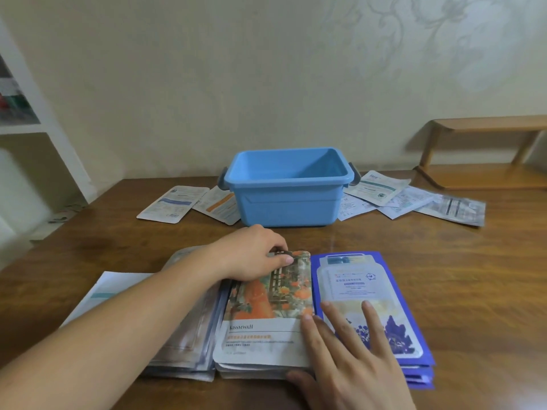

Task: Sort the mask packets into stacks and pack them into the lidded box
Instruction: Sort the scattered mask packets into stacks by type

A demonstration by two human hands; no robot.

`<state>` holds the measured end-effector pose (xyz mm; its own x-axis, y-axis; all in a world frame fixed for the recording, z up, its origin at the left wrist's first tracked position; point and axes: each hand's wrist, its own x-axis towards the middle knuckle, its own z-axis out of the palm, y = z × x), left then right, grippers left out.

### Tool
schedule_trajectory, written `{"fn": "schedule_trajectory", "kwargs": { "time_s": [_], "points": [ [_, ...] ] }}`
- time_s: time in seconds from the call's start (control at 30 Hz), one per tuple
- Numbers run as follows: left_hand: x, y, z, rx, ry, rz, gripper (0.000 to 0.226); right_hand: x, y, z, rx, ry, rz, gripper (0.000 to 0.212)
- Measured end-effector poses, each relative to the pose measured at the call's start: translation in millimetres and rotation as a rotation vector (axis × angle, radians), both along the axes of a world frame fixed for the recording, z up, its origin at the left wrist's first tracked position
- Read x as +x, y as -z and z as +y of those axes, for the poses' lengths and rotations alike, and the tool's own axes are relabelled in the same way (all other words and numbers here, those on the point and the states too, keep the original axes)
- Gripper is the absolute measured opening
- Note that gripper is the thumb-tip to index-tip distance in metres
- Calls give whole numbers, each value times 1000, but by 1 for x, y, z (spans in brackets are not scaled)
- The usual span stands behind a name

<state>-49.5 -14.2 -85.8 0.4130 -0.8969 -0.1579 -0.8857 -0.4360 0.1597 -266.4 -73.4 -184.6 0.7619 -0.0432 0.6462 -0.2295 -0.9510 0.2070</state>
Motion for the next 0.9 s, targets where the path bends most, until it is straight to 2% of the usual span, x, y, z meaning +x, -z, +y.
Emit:
{"fn": "schedule_trajectory", "kwargs": {
  "time_s": [0.13,0.23,0.3,0.37,0.5,0.57,0.67,0.77,0.9],
  "points": [
    [1,-1,-3,-31,6,1,39,-4,-1,-9,23,-10,-13,68],
    [-6,-6,-13,-106,18,-36,38,-17,-12,-34,14,-62,-47,44],
    [-18,-12,-25,-152,51,-56,37,-27,-31,-63,102,-47,-2,51],
    [-29,-18,-49,-188,101,-53,38,-36,-54,-99,178,43,50,55],
    [-42,-12,-119,-170,165,16,41,-35,-96,-177,343,355,350,47],
    [-45,-3,-161,-139,173,52,44,-30,-96,-221,413,464,431,40],
    [-55,7,-219,-92,208,59,48,-22,-85,-279,380,591,452,21],
    [-68,14,-261,-76,221,60,53,-21,-73,-325,326,654,521,26],
    [-78,31,-289,-86,229,90,58,-19,-57,-357,156,563,617,24]
  ]
}}
